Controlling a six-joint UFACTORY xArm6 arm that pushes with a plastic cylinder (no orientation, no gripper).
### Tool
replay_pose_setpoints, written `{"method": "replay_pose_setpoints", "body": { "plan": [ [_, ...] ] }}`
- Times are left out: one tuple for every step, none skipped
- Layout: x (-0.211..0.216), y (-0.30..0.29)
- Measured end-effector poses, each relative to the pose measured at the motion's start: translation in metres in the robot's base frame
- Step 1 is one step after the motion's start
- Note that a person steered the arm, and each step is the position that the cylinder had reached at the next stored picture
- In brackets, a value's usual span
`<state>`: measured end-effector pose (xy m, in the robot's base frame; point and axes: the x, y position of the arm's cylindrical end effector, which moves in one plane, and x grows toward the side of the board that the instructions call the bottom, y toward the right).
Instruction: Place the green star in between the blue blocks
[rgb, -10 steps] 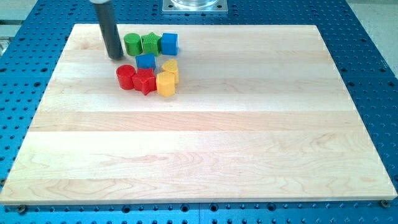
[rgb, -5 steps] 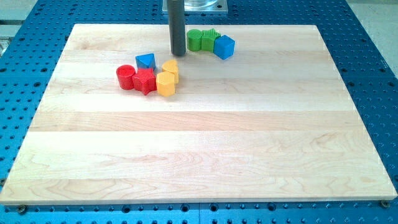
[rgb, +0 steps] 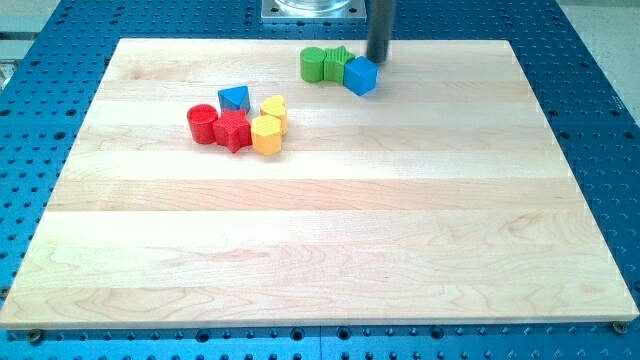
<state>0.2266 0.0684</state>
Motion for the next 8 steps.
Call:
{"method": "replay_pose_setpoints", "body": {
  "plan": [
    [0.042, -0.023],
    [0.062, -0.022],
    [0.064, -0.063],
    [0.066, -0.091],
    [0.094, -0.158],
    [0.127, -0.203],
    [0.033, -0.233],
    [0.002, -0.207]
  ]
}}
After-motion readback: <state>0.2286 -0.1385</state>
